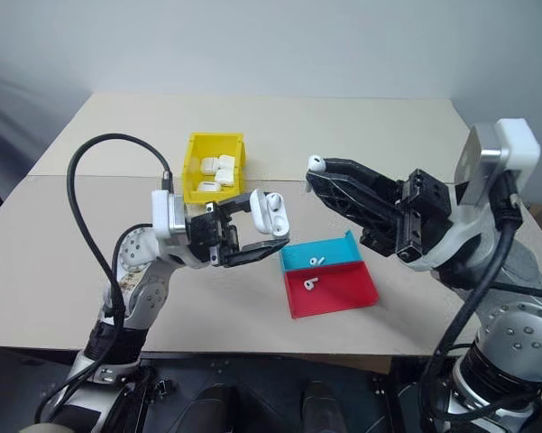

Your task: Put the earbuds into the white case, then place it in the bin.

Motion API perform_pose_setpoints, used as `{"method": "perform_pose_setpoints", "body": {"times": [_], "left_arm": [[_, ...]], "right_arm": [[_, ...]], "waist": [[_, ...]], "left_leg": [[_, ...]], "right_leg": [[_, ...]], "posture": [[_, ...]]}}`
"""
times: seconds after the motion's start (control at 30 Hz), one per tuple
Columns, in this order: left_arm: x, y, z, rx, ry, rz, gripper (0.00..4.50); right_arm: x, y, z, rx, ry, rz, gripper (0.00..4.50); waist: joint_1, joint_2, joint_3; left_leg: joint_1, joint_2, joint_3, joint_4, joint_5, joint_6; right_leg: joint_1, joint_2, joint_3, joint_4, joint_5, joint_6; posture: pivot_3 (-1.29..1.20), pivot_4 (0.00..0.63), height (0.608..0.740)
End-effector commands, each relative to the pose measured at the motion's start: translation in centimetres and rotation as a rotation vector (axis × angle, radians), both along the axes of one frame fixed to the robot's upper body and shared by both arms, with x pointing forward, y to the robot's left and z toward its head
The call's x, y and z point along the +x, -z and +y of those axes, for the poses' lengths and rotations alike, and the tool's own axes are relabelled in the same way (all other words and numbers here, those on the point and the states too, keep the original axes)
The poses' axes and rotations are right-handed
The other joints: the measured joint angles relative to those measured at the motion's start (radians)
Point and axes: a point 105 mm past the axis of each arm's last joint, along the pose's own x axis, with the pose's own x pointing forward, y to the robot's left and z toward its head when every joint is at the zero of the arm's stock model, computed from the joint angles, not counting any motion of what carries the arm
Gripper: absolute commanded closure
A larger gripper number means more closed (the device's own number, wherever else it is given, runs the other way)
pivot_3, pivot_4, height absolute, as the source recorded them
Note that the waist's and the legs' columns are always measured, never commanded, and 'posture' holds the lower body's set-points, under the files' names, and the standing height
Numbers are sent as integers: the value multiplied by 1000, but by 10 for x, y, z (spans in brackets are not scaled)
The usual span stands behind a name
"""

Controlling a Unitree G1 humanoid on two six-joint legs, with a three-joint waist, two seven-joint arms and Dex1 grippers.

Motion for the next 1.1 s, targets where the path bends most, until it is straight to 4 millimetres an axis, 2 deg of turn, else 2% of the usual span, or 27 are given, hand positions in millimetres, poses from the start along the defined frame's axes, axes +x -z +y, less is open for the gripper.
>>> {"method": "perform_pose_setpoints", "body": {"times": [0.03, 0.5, 0.87, 1.1], "left_arm": [[-5, -10, -3, -23, 30, -34, 1722], [-9, -12, -4, -31, 9, -44, 1722], [-12, -10, -4, -22, 24, -47, 1722], [-12, -10, -5, -18, 28, -49, 1722]], "right_arm": [[-6, -3, 5, 2, -13, -36, 3250], [-7, 13, 19, -42, -37, -38, 3250], [-6, 16, 17, -67, -1, -99, 3250], [-5, 28, 21, -152, 15, -118, 3250]], "waist": [[0, 0, 0], [3, 0, 0], [4, 0, 0], [4, 0, 0]], "left_leg": [[0, 0, 0, 0, 0, 0], [0, 0, 0, 0, 0, 0], [0, 0, 0, 0, 0, 0], [0, 0, 0, 0, 0, 0]], "right_leg": [[0, 0, 0, 0, 0, 0], [0, 0, 0, -1, 0, 0], [0, 0, 0, -1, 0, 0], [0, 0, 0, -1, 0, 0]], "posture": [[0, 150, 740], [0, 150, 740], [0, 150, 740], [0, 150, 740]]}}
